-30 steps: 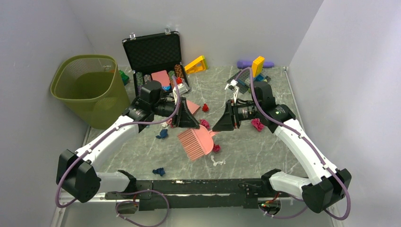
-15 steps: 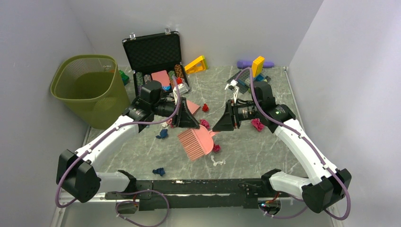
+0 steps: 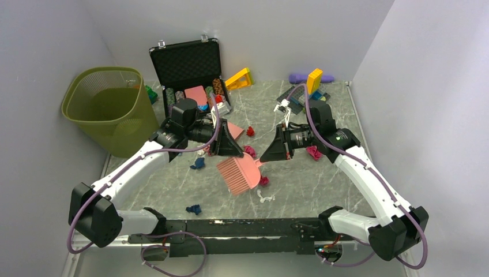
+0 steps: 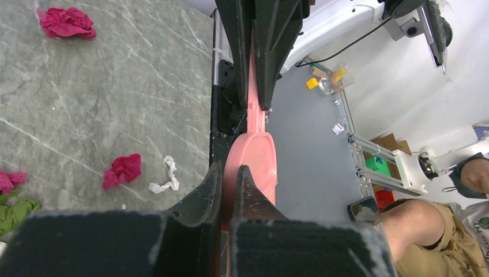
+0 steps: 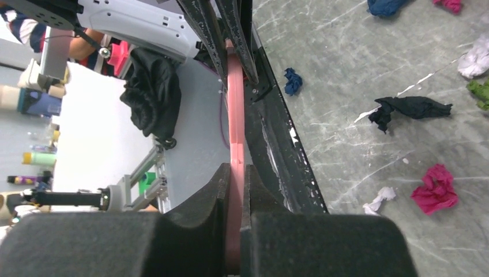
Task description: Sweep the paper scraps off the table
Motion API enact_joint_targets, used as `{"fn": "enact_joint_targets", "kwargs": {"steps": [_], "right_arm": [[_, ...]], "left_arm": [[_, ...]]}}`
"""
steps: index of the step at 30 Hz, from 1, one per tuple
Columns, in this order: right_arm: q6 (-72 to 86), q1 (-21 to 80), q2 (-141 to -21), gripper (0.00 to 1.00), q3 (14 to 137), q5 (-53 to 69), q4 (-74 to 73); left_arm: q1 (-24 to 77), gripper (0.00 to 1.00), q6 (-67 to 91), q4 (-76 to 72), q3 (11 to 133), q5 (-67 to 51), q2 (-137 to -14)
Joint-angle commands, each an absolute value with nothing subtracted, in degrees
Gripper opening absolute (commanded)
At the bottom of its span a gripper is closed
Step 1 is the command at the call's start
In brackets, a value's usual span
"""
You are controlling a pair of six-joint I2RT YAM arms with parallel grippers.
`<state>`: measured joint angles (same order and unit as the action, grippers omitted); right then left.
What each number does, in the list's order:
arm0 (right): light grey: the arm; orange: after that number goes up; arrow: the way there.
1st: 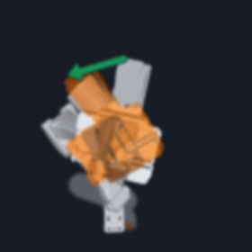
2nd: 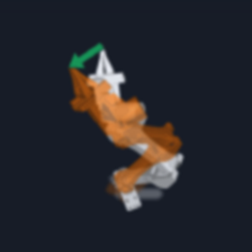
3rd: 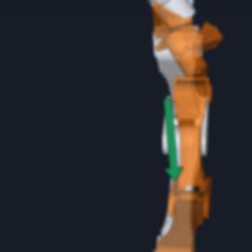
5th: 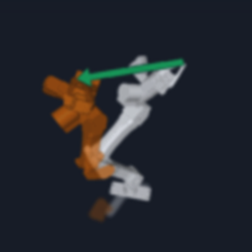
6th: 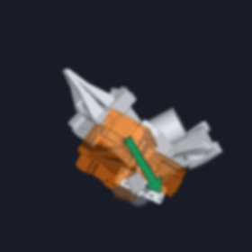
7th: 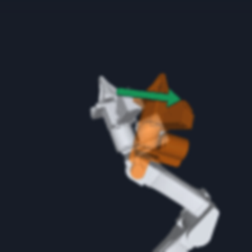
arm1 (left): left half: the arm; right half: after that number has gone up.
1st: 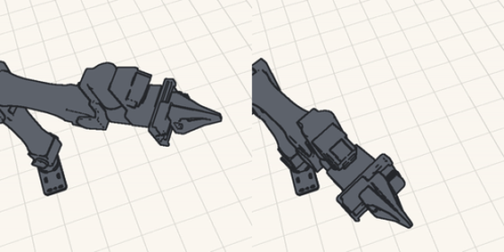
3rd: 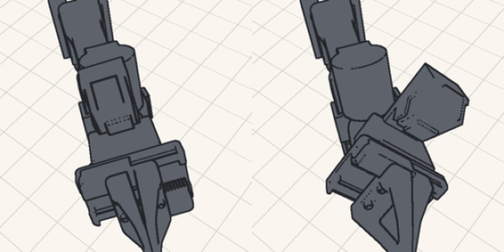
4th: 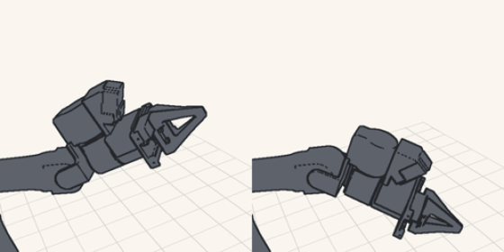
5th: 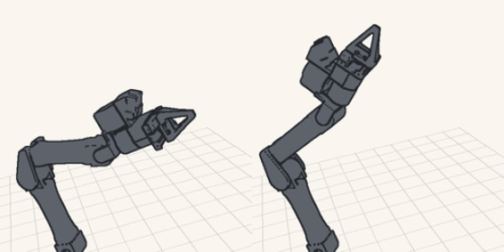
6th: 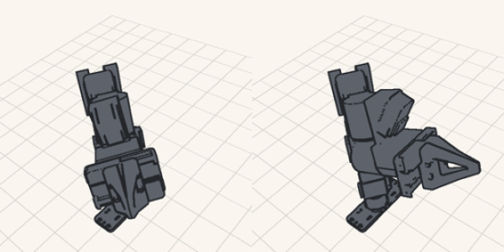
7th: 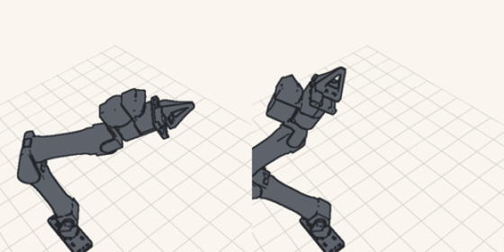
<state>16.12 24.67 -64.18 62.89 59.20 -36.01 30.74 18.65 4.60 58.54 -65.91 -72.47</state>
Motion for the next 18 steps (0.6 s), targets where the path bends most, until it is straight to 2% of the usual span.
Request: {"fn": "enact_joint_targets", "kwargs": {"steps": [1, 2, 4, 5, 7, 11, 18], "right_arm": [[15.23, 24.78, -62.88, 0.0, 63.94, 58.5, -36.16], [15.21, 24.71, -62.75, 0.0, 64.2, 57.36, -36.51], [14.92, 24.72, -62.58, 0.0, 65.0, 54.55, -37.78], [14.69, 24.68, -62.68, 0.0, 65.56, 51.97, -39.15], [14.54, 24.7, -63.54, 0.0, 67.31, 42.32, -43.47], [18.09, 24.64, -67.16, 0.0, 70.31, 14.36, -52.77], [24.32, 24.61, -67.44, 0.0, 75.8, -7.63, -57.08]], "left_arm": [[30.9, 0.03, 17.89, 5.24, 61.61, -62.49, -70.64], [30.79, 0.19, 17.38, 6.84, 62.13, -59.71, -70.59], [30.26, 0.68, 16.13, 11.08, 63.33, -54.46, -70.47], [29.95, 0.82, 16.13, 12.57, 63.6, -50.6, -70.06], [29.26, 0.97, 17.05, 16.87, 63.98, -39.04, -68.81], [28.64, 0.99, 17.68, 30.54, 67.88, -12.18, -69.54], [32.26, 0.99, 19.26, 43.5, 72.67, 17.53, -79.11]]}}
